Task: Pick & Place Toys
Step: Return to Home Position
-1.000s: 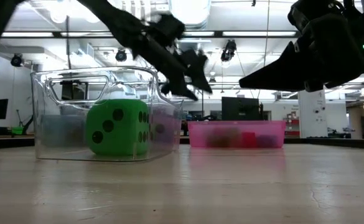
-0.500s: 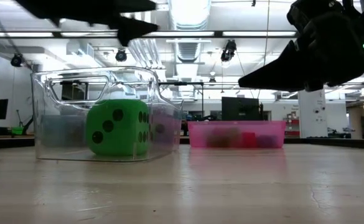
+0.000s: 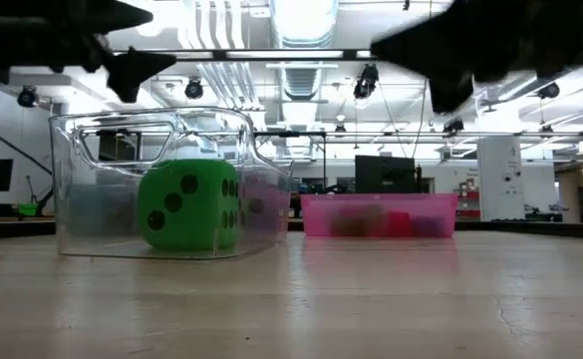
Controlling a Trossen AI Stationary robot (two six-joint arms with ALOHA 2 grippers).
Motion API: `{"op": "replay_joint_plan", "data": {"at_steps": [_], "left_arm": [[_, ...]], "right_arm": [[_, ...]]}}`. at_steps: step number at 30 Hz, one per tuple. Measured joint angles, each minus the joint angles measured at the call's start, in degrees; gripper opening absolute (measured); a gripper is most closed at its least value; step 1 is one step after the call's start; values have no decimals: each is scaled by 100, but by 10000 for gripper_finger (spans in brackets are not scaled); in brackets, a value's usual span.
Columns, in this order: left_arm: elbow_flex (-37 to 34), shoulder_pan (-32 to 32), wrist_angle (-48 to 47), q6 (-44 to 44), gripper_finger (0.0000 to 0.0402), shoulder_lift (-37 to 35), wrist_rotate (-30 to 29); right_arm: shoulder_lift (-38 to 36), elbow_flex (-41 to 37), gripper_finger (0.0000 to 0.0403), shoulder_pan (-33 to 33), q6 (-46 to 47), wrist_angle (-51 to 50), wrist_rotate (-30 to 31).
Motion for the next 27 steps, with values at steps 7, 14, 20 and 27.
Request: {"op": "replay_joint_plan", "data": {"at_steps": [7,14,20,27], "left_arm": [[-663,0,-62,-192,335,-973,56],[-713,2,-538,11,335,-1552,833],[-711,1,-663,480,335,-1876,1666],[-711,1,-992,663,335,-2150,1656]], "right_arm": [[-1130,0,18,206,-869,-166,-364],[-2588,0,18,593,-920,-1041,-376],[-3746,-25,18,1197,-1344,-2334,-435],[-4693,-747,18,1211,-1391,-2430,-1434]]}}
